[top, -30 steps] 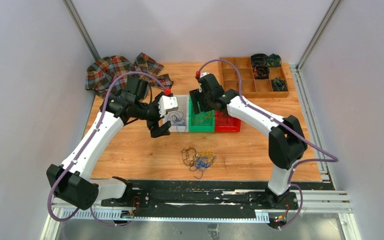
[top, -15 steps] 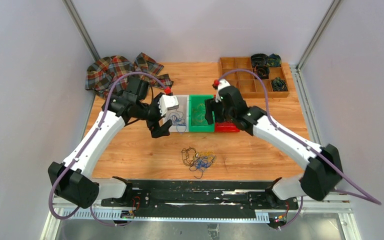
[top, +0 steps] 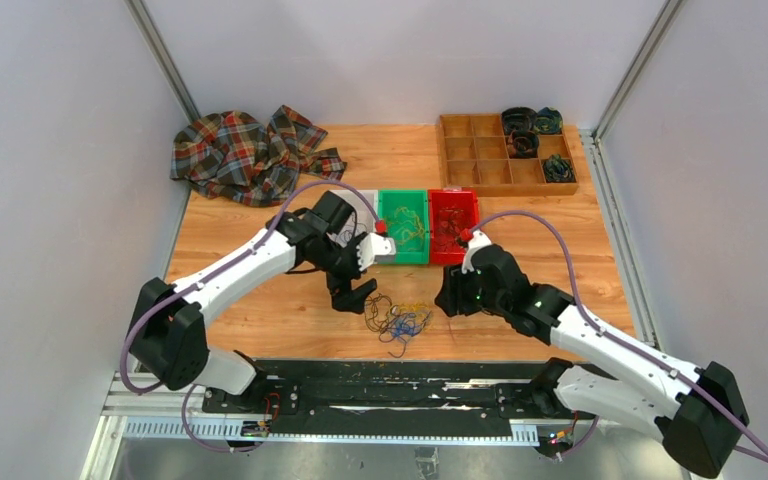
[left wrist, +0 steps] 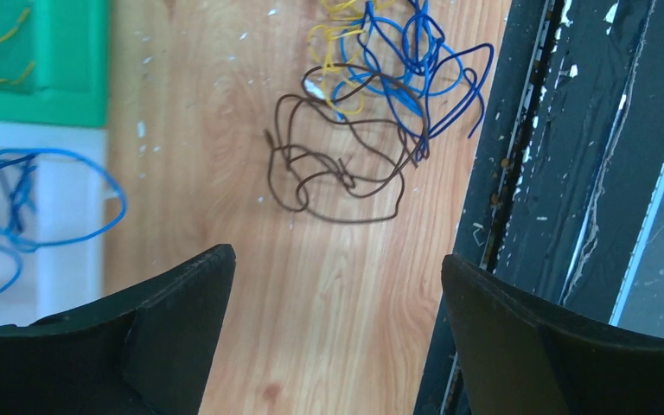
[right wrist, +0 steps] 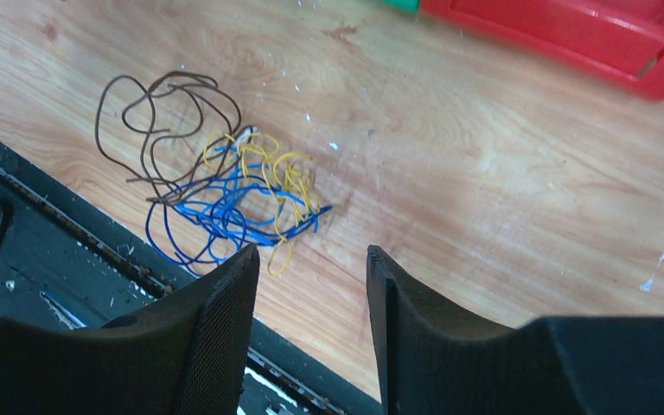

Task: Untangle the cables

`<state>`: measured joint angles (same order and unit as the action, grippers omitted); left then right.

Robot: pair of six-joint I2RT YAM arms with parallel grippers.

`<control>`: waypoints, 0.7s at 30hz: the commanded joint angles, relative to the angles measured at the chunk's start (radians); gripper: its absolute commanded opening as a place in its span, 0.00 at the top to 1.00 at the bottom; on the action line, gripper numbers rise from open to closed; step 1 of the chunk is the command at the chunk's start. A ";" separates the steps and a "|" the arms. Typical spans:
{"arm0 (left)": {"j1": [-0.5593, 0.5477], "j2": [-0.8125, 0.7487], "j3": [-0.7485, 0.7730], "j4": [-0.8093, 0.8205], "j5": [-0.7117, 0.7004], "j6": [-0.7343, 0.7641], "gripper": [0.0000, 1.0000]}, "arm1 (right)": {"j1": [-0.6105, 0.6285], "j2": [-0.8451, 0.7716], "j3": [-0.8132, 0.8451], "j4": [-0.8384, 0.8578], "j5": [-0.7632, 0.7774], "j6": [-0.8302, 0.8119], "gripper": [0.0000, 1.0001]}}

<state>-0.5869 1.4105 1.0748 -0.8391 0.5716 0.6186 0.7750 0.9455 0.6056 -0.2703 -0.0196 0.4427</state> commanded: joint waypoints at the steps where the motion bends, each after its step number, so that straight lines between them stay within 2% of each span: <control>1: -0.057 0.030 -0.047 0.148 -0.024 -0.103 0.06 | 0.016 -0.037 -0.024 -0.027 -0.042 0.023 0.50; 6: -0.065 0.031 -0.083 0.182 -0.064 -0.118 0.08 | 0.016 0.047 -0.069 0.139 -0.087 0.006 0.50; 12: -0.065 -0.021 -0.063 0.103 -0.045 -0.067 0.08 | 0.014 0.213 -0.036 0.198 -0.072 -0.101 0.56; 18: -0.064 -0.041 -0.012 0.053 -0.087 -0.047 0.04 | 0.012 0.297 -0.041 0.312 -0.118 -0.140 0.59; 21: -0.064 -0.042 0.003 0.058 -0.107 -0.048 0.04 | 0.013 0.336 -0.028 0.346 -0.126 -0.160 0.65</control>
<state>-0.6487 1.3937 1.0374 -0.7658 0.4942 0.5522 0.7750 1.2449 0.5594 -0.0093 -0.1162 0.3317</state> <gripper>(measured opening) 0.962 0.385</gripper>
